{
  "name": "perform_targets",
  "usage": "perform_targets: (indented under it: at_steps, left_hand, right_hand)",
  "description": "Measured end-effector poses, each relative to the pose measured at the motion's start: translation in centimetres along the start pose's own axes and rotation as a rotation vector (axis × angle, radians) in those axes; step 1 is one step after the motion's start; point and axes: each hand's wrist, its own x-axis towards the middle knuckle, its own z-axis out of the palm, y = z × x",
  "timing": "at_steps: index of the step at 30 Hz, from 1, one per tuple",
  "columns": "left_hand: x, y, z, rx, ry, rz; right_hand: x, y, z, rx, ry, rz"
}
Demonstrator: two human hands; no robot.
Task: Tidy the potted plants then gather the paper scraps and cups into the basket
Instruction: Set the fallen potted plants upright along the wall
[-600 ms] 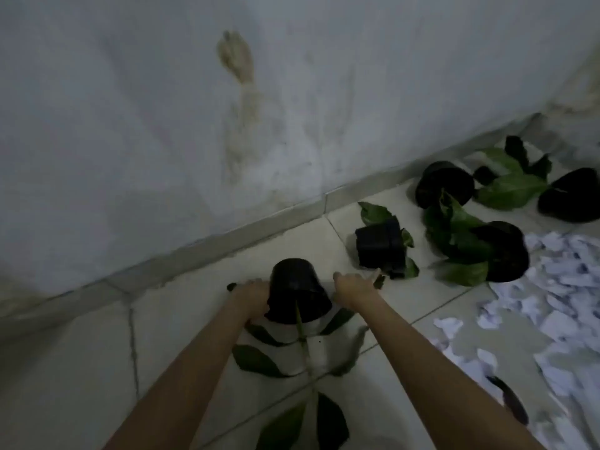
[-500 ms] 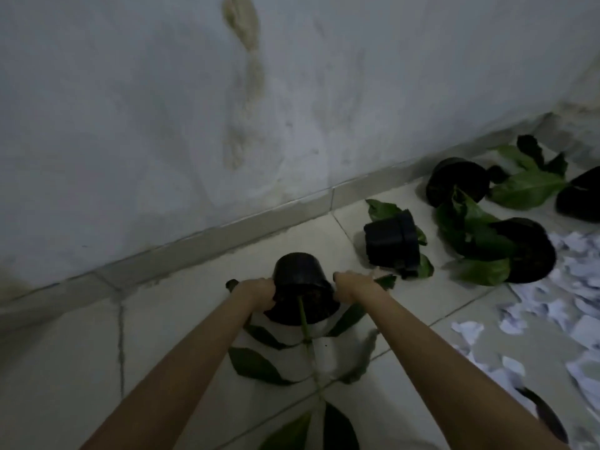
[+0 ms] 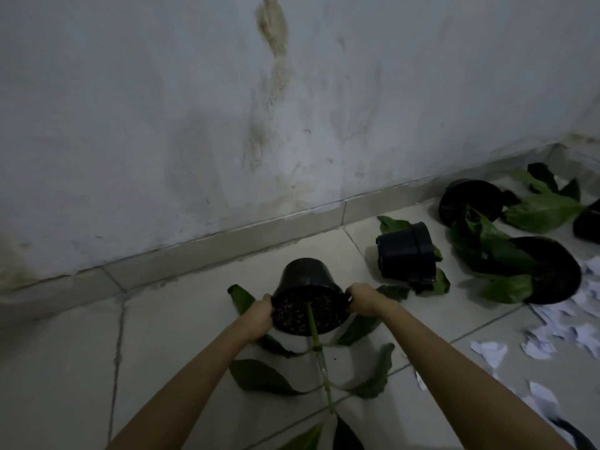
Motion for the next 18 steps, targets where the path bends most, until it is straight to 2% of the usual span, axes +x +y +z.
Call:
perform_targets:
  at_steps: [5,9,13,18]
  left_hand:
    - [1.0,0.2,-0.3,0.001,0.028,0.042]
    - [1.9,1.3,-3.1,-0.039,0.076,0.044]
    - [3.2,1.7,-4.1,-0.017,0.035,0.023]
    - [4.8,2.3,-4.6,-0.008,0.029,-0.015]
  right_hand:
    - [0.1,1.4,0.1,0.094,0.027,0.03]
    - [0.5,0.9,-2.5,0.133,0.135,0.104]
    - [1.1,0.5,-4.7,0.07,0.089,0.168]
    - [2.3,0.5,-5.3,0.212,0.061,0.153]
